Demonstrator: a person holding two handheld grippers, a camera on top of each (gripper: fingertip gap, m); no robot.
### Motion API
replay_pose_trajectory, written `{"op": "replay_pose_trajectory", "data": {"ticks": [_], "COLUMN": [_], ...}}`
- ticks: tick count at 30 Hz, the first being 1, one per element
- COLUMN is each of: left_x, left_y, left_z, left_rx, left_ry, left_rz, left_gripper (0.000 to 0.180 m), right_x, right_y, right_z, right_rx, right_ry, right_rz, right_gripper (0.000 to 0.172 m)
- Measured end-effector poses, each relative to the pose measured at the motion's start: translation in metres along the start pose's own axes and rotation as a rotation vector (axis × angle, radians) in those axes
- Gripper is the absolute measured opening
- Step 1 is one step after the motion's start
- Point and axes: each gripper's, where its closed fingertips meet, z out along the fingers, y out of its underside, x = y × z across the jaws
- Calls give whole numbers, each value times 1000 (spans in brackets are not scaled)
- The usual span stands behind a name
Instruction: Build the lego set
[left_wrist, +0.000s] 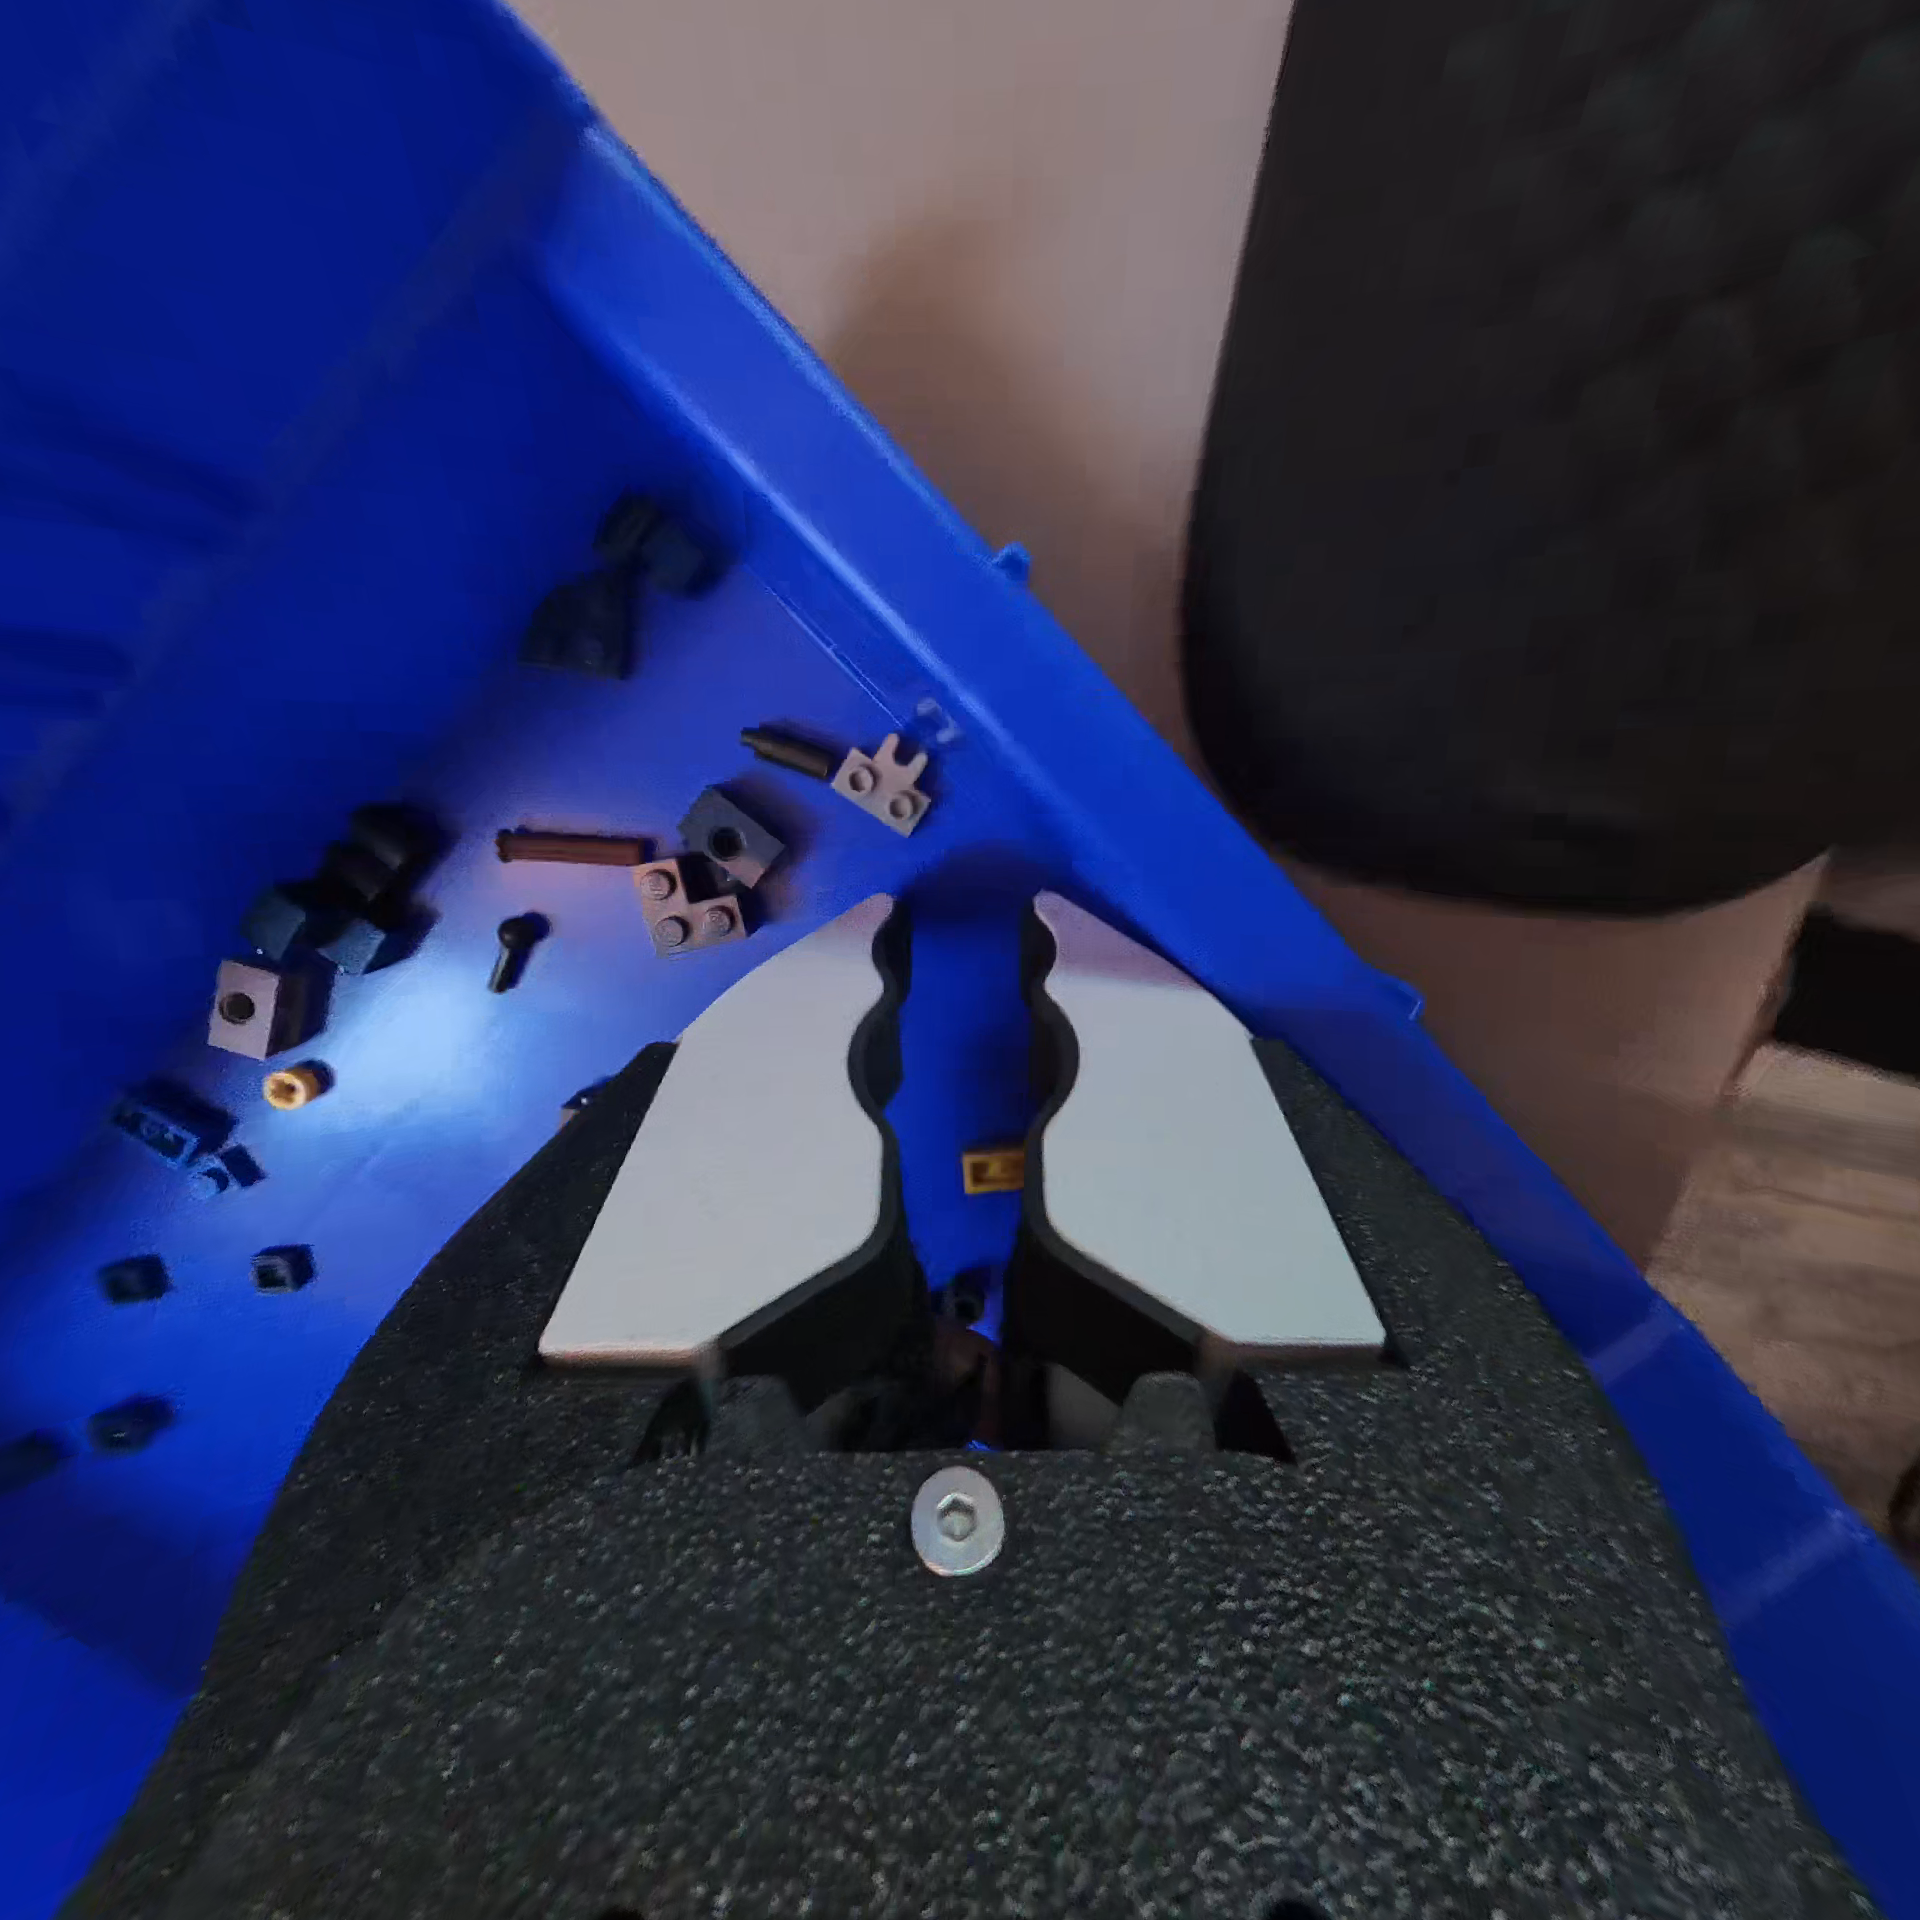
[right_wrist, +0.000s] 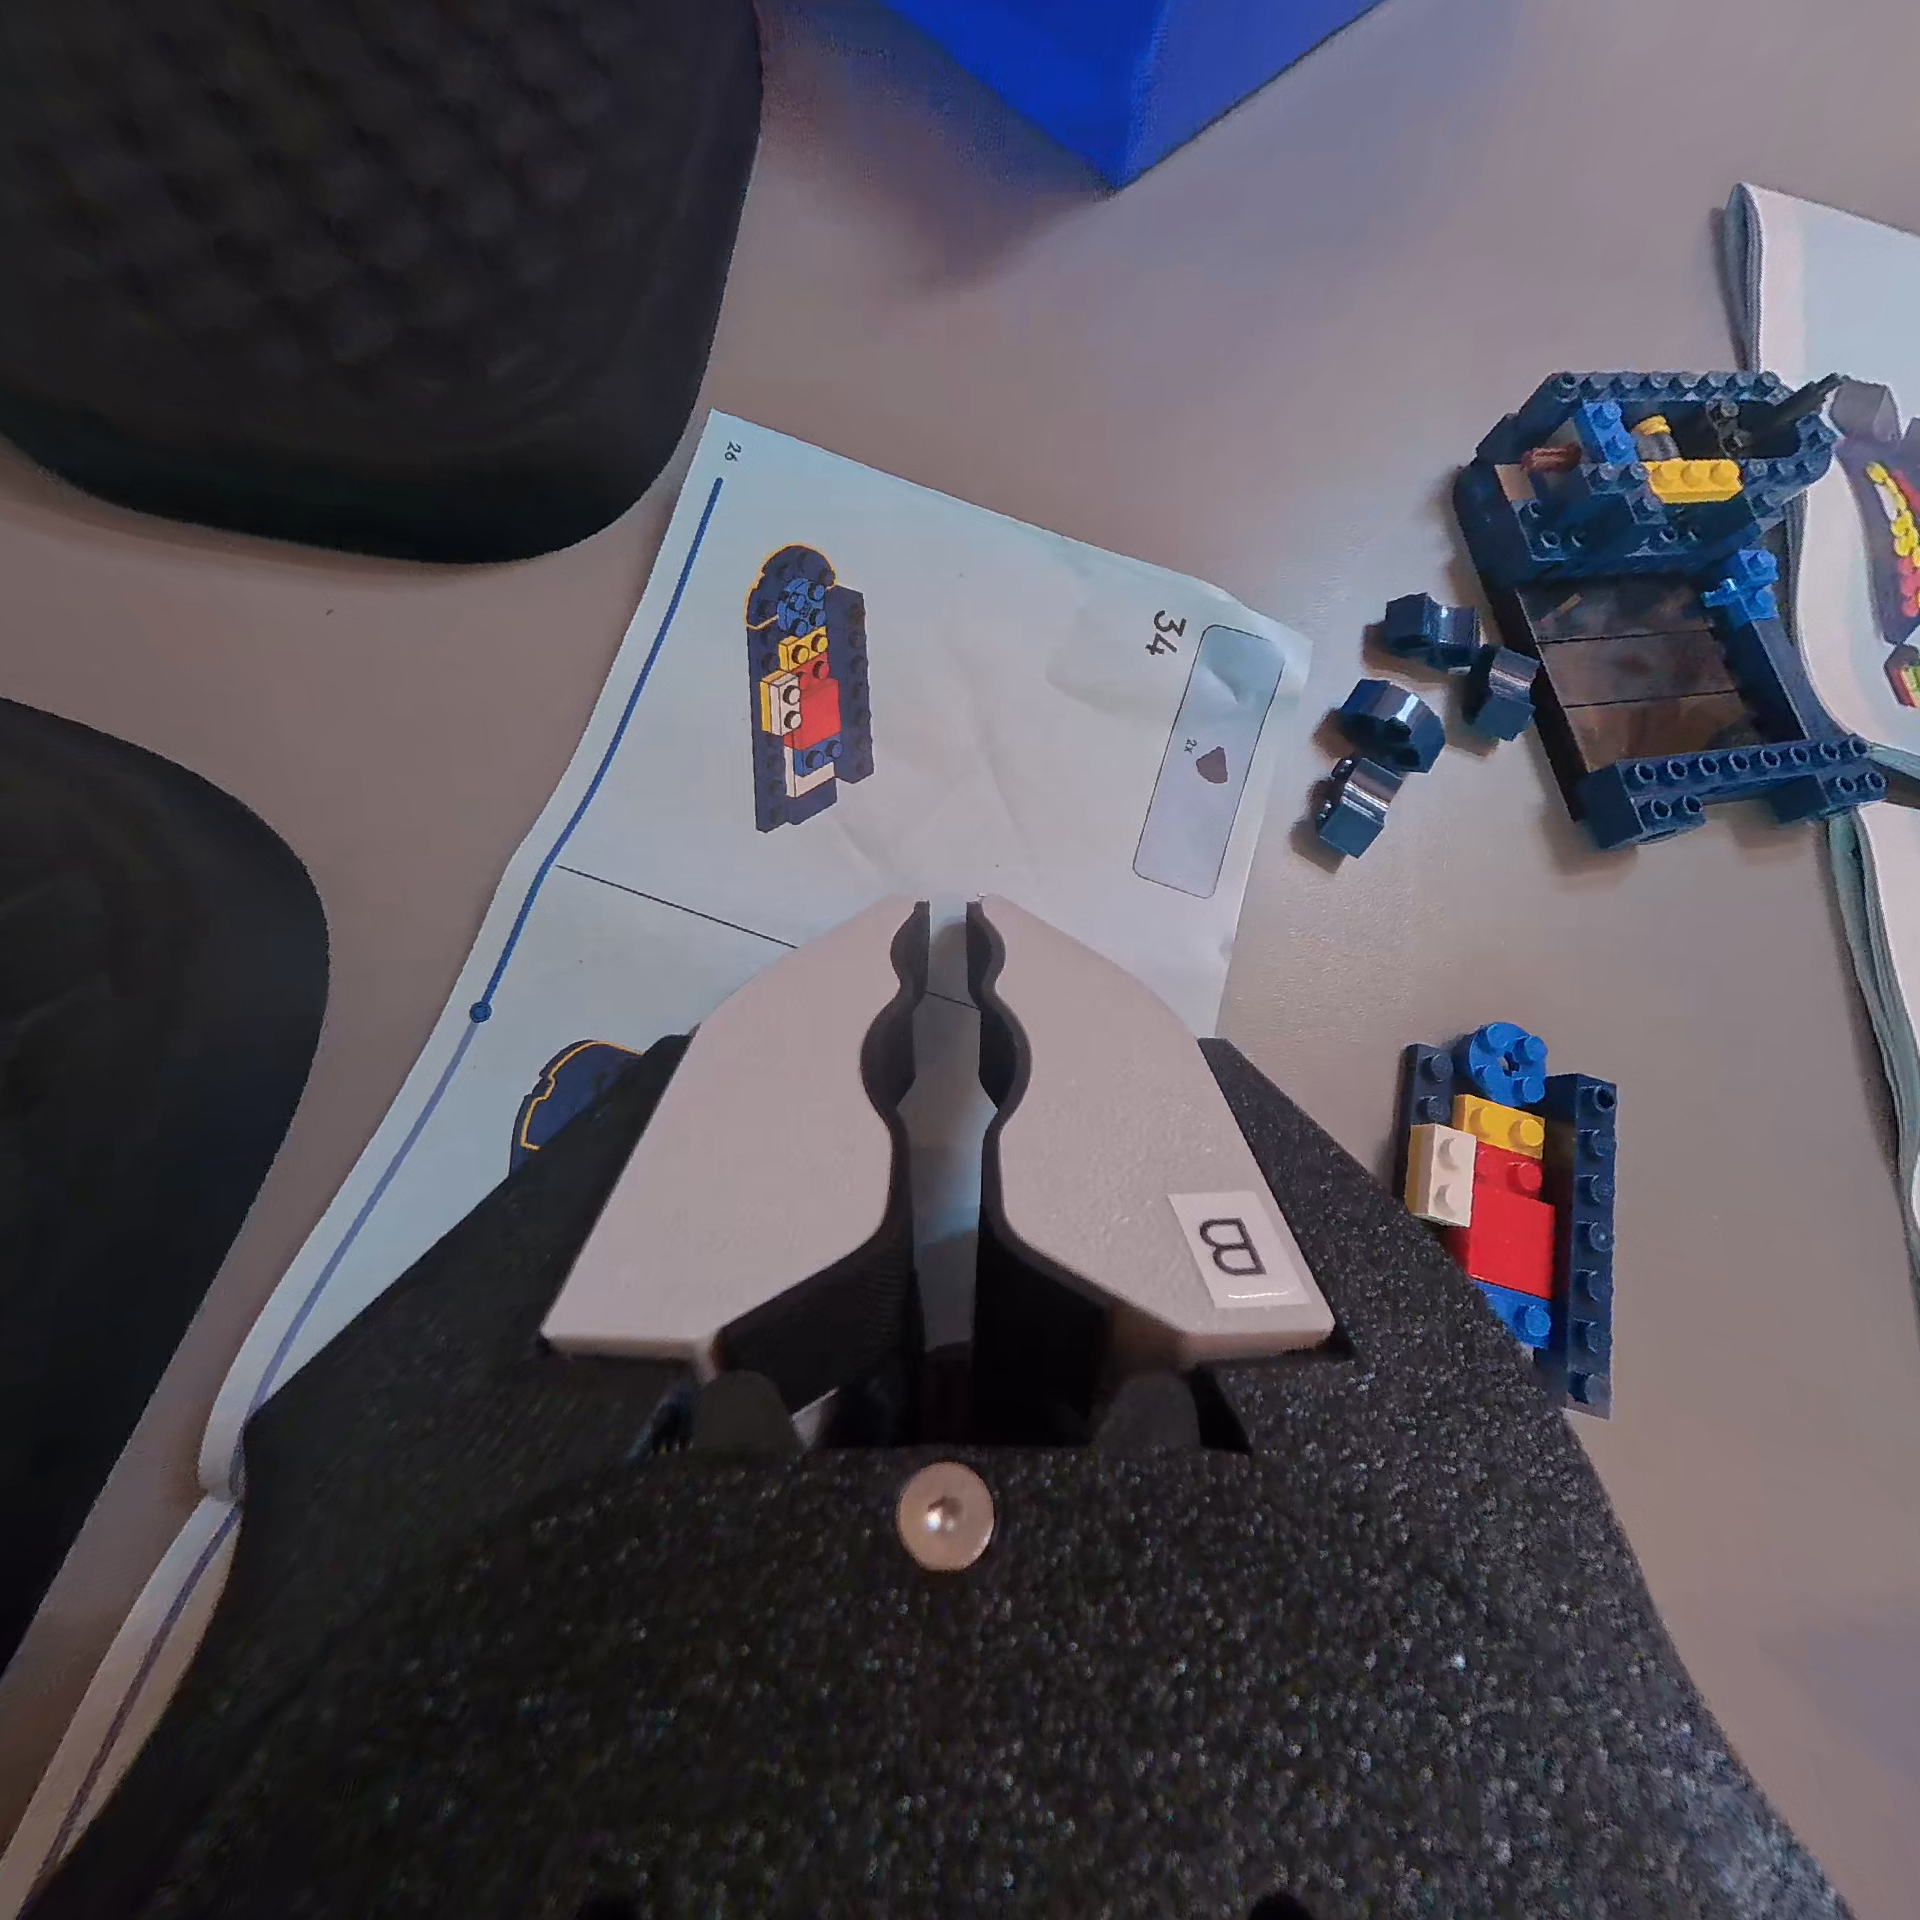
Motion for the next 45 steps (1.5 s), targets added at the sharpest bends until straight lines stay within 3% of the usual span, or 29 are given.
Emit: {"op": "replay_pose_trajectory", "data": {"ticks": [3,4,8,11,15,17,31,35,37,39,42,43,45], "left_x": [21,23,-1,-16,0,0,4,-3,-15,-33,-30,-23,-7], "left_y": [-10,-6,-5,29,54,60,53,52,33,-1,-89,-116,-156], "left_z": [4,3,-40,-62,-43,-38,-19,-30,-51,-85,-138,-146,-128], "left_rx": [-18,-60,12,-113,-302,-381,-341,-312,-193,10,522,662,724], "left_ry": [14,-6,-182,-249,-110,-120,-22,-102,-227,-443,-671,-726,-811], "left_rz": [15,23,-73,-182,-181,-119,-42,-99,-163,-230,-243,-218,-118], "left_gripper": [20,33,31,31,23,24,16,16,16,16,16,16,15], "right_x": [1,1,2,2,2,2,2,3,5,15,35,39,39], "right_y": [0,0,0,0,0,0,0,-1,-2,-12,-46,-60,-88], "right_z": [0,0,0,0,0,0,0,0,-2,-7,-26,-34,-46], "right_rx": [-1,-1,-2,-3,-3,-3,-2,-1,11,84,308,393,572], "right_ry": [0,-1,0,4,6,8,23,39,67,136,262,284,257], "right_rz": [6,10,18,18,16,14,-4,-17,-25,-13,77,135,258], "right_gripper": [7,7,7,7,7,7,7,7,11,16,22,22,24]}}
